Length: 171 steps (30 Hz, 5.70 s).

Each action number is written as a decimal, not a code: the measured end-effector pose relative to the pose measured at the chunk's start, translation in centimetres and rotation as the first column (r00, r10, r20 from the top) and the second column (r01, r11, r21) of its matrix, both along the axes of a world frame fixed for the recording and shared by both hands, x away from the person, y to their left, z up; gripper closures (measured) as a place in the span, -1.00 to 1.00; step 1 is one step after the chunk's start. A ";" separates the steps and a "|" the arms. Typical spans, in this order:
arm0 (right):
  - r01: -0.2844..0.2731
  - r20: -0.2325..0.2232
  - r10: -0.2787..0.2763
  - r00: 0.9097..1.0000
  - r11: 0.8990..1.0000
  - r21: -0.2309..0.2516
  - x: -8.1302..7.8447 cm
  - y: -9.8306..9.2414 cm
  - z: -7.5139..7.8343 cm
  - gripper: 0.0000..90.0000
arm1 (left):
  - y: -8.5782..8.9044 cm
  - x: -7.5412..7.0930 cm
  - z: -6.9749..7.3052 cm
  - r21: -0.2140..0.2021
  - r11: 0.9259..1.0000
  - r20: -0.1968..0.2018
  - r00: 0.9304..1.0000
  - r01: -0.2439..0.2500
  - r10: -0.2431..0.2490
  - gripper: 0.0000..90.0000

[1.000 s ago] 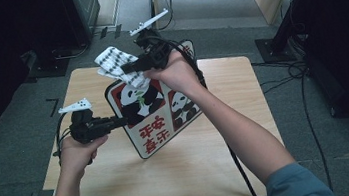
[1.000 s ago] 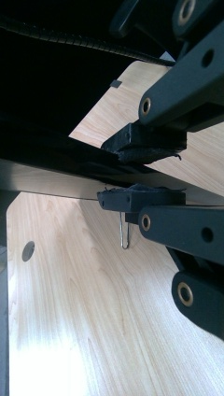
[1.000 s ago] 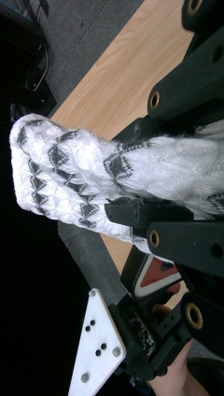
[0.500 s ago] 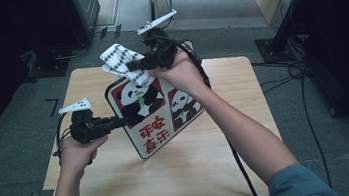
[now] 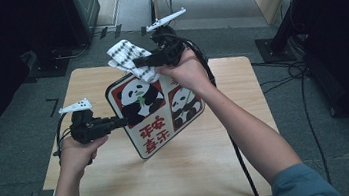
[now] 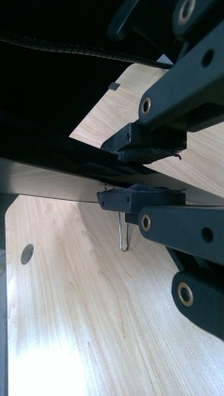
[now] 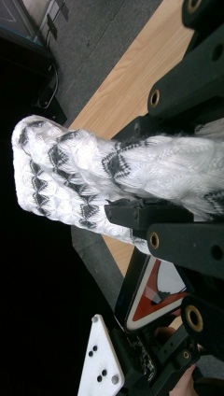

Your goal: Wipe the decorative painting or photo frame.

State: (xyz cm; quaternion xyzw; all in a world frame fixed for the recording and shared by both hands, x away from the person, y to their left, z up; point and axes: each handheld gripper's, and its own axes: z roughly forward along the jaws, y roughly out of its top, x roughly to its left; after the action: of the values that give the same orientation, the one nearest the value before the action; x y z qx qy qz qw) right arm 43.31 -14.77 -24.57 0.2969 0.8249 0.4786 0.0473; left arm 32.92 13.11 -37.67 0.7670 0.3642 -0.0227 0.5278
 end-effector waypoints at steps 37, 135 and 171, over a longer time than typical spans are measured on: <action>0.057 -0.016 -0.056 0.998 0.998 0.030 1.3 -3.4 -0.1 0.53 | 0.1 0.0 -0.1 0.005 1.000 -0.011 1.000 0.004 -0.004 0.70; 0.323 -0.044 -0.328 0.944 0.942 -0.093 5.0 -13.8 0.3 0.74 | 0.2 0.1 -0.3 0.008 1.000 -0.010 1.000 0.011 -0.011 0.70; 0.338 -0.101 -0.358 0.928 0.925 -0.172 5.3 -15.6 -4.7 0.74 | 0.1 0.1 -0.3 0.013 1.000 -0.008 1.000 0.011 -0.011 0.70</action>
State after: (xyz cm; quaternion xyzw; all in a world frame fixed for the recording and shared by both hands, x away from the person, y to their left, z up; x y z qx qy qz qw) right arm 48.57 -30.34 -29.30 0.4651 0.7942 0.3780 0.1002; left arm 32.99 13.20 -38.00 0.7722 0.3625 -0.0264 0.5212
